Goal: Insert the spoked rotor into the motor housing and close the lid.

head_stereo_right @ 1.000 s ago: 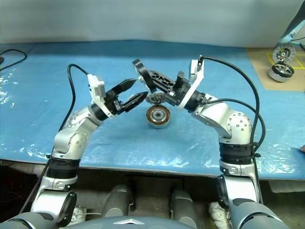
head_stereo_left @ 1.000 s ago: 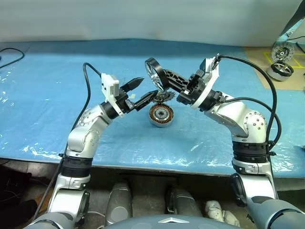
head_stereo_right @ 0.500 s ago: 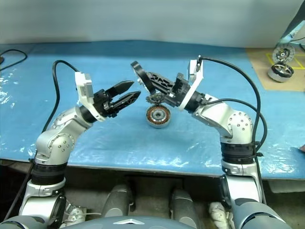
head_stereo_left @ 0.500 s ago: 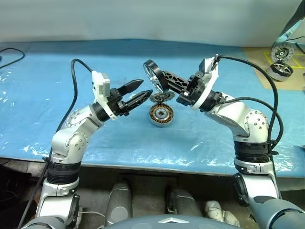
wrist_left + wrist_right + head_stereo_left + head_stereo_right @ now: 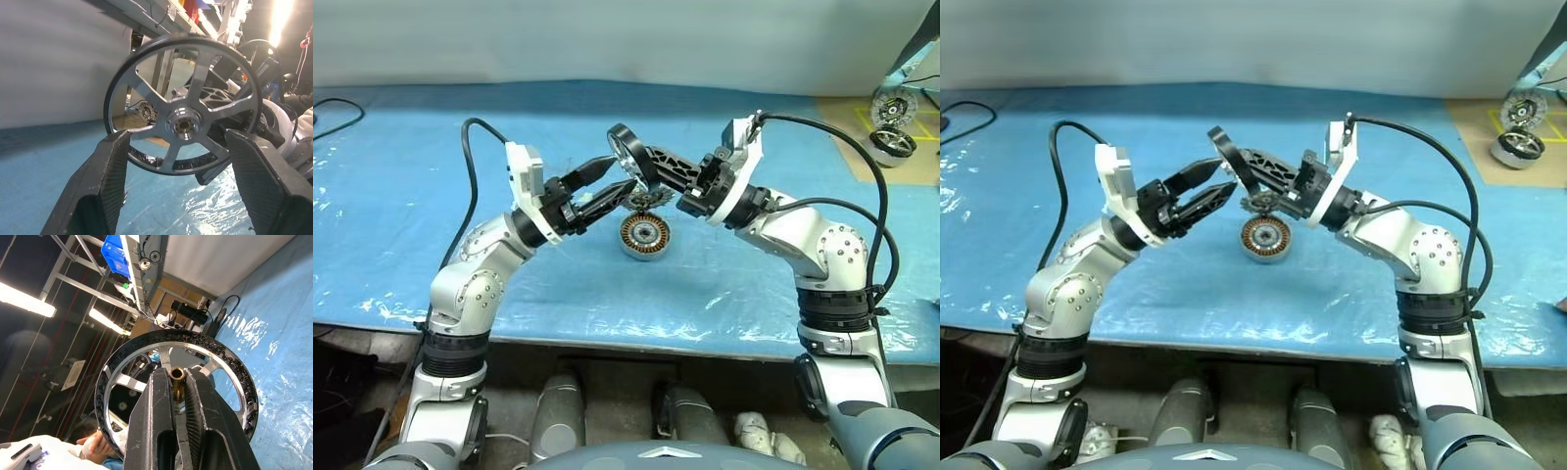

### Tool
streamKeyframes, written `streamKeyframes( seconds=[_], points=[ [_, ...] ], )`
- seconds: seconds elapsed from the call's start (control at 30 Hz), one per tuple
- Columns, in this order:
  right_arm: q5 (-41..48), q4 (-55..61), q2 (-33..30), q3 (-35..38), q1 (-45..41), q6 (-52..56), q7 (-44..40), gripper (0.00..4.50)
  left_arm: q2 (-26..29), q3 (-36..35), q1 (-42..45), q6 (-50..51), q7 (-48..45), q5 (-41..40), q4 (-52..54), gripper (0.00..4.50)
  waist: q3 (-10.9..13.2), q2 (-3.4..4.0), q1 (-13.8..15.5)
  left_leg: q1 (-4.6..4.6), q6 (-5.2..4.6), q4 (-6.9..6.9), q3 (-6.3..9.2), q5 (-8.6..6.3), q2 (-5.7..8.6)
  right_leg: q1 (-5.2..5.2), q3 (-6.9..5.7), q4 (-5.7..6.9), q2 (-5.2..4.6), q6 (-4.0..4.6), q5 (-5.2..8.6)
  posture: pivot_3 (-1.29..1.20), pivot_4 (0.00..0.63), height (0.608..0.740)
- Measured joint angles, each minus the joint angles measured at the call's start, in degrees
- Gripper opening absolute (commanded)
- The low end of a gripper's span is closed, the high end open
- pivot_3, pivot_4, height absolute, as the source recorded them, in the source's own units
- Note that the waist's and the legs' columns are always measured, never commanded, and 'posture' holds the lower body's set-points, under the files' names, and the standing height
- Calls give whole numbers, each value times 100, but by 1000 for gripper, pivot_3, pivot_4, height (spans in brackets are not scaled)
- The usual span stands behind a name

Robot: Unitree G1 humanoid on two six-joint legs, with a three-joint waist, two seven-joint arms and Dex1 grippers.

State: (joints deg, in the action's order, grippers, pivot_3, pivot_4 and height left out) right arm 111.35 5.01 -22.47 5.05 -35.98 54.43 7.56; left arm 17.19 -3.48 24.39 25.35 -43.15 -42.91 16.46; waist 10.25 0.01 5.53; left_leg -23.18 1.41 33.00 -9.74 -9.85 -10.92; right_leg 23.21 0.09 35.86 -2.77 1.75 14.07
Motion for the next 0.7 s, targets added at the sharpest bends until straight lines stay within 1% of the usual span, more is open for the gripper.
streamKeyframes(
  seconds=[0.17,0.57,0.6,0.63,0.7],
  points=[
    [0,-8,-15,-24,-6,5,0,0,-80,36,0,-143,-12,35,2,3234,0,0,1,-1,0,0,0,0,0,0,-1,0,0,0,0,0,150,740],
    [-1,-114,-146,-83,-13,104,1,0,-337,335,-2,-762,-143,550,-217,3234,0,0,2,0,0,2,0,0,0,-1,0,1,0,-1,-1,0,150,740],
    [-2,-116,-148,-85,-13,105,2,0,-384,336,6,-795,-116,586,-257,2865,0,-1,2,-1,0,2,0,0,0,-1,0,1,0,-2,-1,0,150,740],
    [-2,-124,-151,-85,-13,99,3,0,-408,334,10,-814,-87,610,-286,2691,0,-1,1,-1,0,3,0,0,0,-1,0,1,0,-2,-1,0,150,740],
    [-3,-139,-161,-80,-13,83,5,0,-411,328,13,-815,-66,618,-311,2098,0,0,0,0,0,3,0,0,0,-1,0,2,0,-2,-1,0,150,740]
  ],
)
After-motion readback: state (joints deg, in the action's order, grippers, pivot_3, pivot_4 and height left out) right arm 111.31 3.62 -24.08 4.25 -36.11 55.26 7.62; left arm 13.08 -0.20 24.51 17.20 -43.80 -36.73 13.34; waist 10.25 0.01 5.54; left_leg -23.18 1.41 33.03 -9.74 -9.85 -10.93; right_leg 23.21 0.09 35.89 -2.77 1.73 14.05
